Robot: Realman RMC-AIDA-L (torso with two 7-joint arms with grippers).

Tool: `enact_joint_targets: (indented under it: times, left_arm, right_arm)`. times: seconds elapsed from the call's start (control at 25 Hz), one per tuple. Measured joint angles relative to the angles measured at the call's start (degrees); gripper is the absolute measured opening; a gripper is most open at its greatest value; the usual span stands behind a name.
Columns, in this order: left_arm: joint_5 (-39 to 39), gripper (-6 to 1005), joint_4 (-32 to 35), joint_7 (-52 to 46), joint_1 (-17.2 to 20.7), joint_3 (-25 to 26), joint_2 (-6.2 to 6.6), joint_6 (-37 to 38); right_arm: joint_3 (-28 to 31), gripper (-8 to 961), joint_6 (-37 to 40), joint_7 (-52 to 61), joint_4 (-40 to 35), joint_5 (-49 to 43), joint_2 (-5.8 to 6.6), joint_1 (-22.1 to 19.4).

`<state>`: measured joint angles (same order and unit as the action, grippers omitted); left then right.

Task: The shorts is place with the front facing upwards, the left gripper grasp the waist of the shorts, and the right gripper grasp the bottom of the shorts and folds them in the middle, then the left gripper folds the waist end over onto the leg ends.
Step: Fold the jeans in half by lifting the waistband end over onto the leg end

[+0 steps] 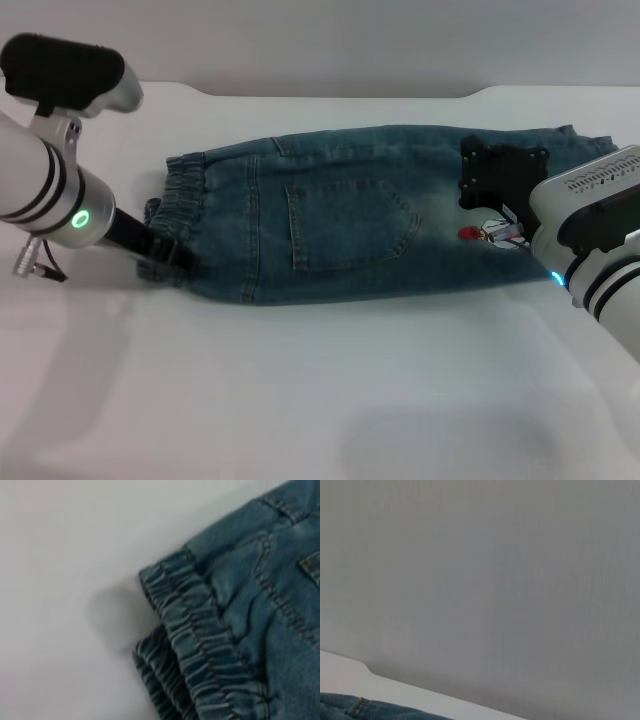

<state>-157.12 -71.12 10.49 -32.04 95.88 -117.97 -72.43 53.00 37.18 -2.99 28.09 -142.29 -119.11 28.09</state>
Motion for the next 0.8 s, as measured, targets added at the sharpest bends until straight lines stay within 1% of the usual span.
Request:
enact_joint_targets:
  times: [0.2,0.44,0.52,0.8]
  left_arm:
    - [-0.36,770,-4.67,-0.23,2.43,-0.17,0.05,-0.25]
    - [-0.10,507,-4.58,0.07,2.68,-0.27,0.00,-0.15]
    - [-0.09,296,-4.36,0.07,2.66,-0.28,-0.03,-0.09]
    - [0.00,74,-4.23,0.07,2.63,-0.26,-0.05,-0.07]
  right_arm:
    - [0.00,1,0.00,0.00,0.02,0.00,0.02,-0.03]
    - [0.02,1,0.00,0.00,-0.12,0.00,0.03,0.44]
    - [0.02,1,0.00,0.00,-0.03,0.00,0.03,0.50]
    - [0.15,1,0.00,0.00,-0.04,0.00,0.03,0.56]
